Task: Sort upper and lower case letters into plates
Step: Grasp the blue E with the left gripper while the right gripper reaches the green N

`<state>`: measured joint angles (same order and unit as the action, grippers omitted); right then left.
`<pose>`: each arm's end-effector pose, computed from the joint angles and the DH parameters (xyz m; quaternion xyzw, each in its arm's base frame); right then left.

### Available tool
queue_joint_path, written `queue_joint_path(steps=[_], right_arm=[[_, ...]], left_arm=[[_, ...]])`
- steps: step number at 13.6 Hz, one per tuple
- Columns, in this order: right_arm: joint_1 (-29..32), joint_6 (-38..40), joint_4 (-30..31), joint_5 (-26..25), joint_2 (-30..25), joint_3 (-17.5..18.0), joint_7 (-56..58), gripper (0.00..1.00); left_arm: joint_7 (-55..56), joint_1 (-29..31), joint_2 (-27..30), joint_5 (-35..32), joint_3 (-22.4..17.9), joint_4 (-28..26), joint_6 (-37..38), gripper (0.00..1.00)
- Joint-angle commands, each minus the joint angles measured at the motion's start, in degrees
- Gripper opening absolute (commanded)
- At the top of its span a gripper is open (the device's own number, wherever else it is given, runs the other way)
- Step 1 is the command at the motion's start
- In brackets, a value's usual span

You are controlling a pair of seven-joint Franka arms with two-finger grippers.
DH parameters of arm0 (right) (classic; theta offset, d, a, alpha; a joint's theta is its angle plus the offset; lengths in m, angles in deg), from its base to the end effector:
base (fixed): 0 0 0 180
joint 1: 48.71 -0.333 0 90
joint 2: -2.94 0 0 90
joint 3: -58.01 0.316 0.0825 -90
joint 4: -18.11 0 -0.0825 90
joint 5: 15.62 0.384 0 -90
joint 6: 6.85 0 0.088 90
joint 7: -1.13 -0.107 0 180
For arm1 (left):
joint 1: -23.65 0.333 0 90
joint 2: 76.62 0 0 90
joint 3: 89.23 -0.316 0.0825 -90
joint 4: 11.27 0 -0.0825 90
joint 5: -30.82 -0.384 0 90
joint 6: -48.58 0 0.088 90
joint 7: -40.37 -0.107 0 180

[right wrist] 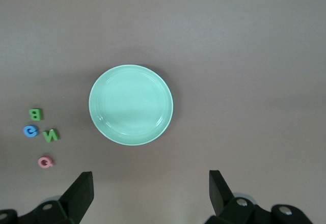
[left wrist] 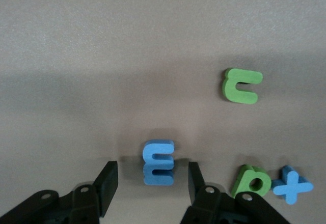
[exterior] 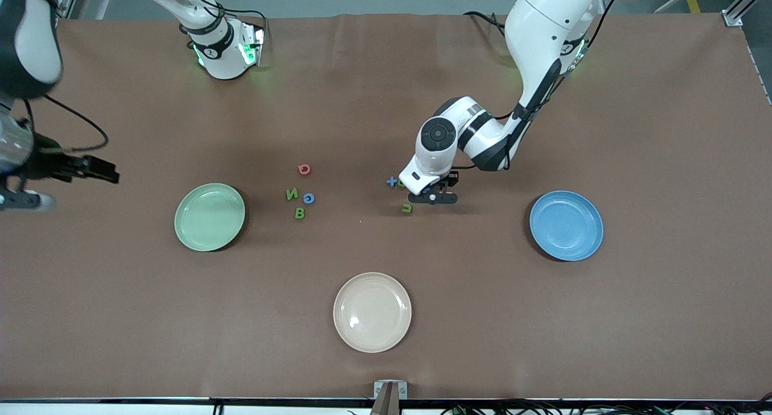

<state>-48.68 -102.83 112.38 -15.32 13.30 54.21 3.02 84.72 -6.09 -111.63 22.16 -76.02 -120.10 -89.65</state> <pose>0.6001 -0.0371 0.4930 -0.9970 0.0173 0.0753 0.0004 0.4587 -0.4195 0.1771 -0.9987 0.0286 0.0404 0.0130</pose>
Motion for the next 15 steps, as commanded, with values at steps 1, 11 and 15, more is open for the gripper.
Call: queue_joint_path(steps=[1, 11, 15], right_arm=[[-2.3, -0.1, -0.8, 2.5, 2.0, 0.4, -0.9, 1.00], [-18.6, -33.3, 27.7, 10.6, 0.7, 0.3, -13.0, 1.00], [-23.0, -45.3, 33.2, 10.6, 3.1, 0.4, -13.0, 1.00]], left_arm=[[-0.7, 0.1, 0.6, -0.8, 0.2, -1.0, -1.1, 0.55], [-0.8, 0.0, -0.2, -0.8, 0.1, -0.3, -3.3, 0.36], [-0.8, 0.2, -0.6, -0.8, 0.0, -0.3, -5.1, 0.29]])
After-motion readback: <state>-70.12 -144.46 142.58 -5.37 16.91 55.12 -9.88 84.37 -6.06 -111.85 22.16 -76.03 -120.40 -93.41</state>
